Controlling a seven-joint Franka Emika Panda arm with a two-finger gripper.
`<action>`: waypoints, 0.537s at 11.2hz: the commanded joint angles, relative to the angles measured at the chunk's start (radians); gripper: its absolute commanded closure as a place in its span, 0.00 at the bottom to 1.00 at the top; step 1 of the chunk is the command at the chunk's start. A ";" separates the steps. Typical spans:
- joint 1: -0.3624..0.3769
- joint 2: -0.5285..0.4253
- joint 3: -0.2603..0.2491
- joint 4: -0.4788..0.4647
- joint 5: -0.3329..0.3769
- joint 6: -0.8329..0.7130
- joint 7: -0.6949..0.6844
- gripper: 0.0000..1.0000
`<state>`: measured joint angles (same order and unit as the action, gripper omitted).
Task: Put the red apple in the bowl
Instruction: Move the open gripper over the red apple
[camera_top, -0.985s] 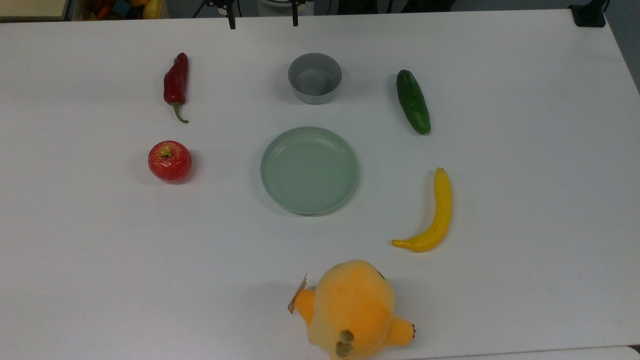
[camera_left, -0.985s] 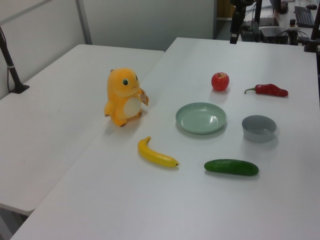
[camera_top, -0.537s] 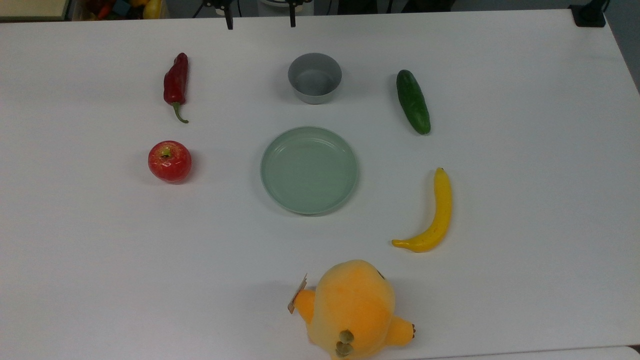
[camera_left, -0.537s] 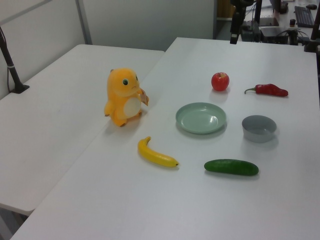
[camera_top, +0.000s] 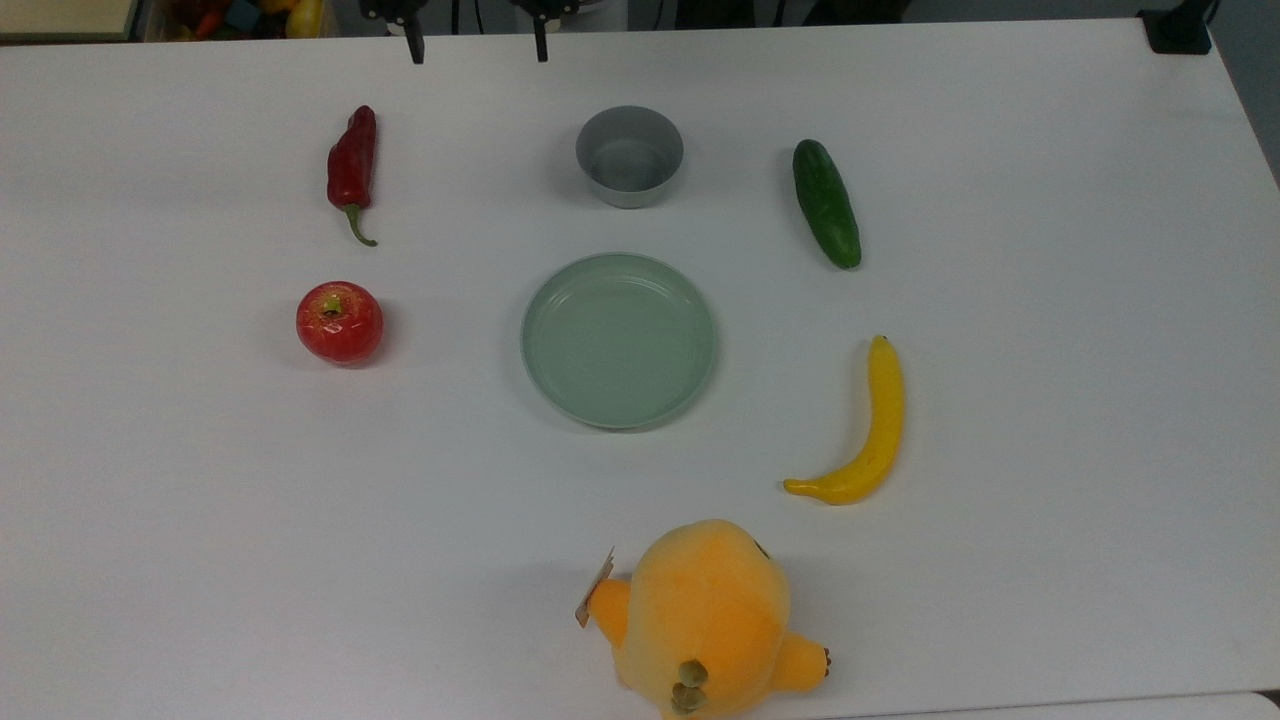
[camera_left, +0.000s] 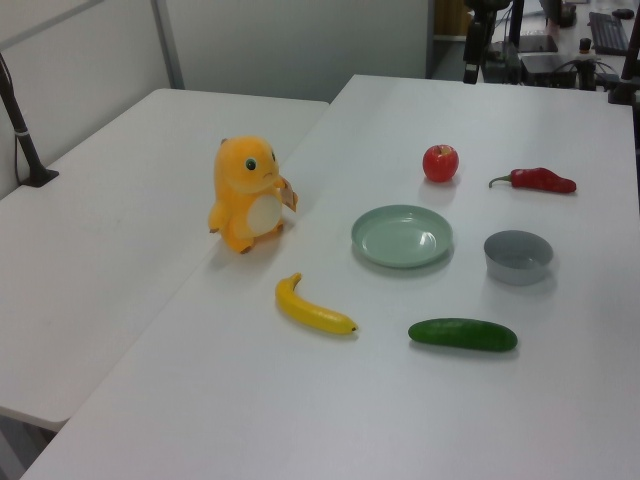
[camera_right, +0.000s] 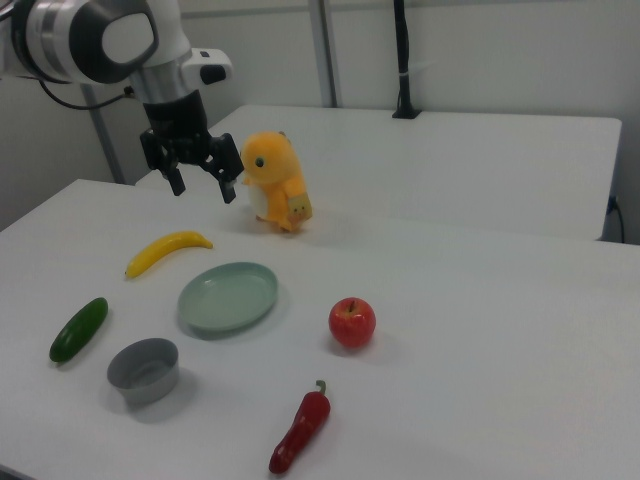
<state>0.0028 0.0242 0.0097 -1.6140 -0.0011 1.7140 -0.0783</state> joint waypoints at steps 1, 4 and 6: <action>-0.053 0.034 -0.007 0.002 0.016 0.087 -0.092 0.00; -0.081 0.110 -0.020 0.075 0.015 0.085 -0.167 0.00; -0.102 0.180 -0.022 0.137 0.010 0.082 -0.221 0.00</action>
<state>-0.0778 0.1082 -0.0061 -1.5784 -0.0010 1.7958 -0.2174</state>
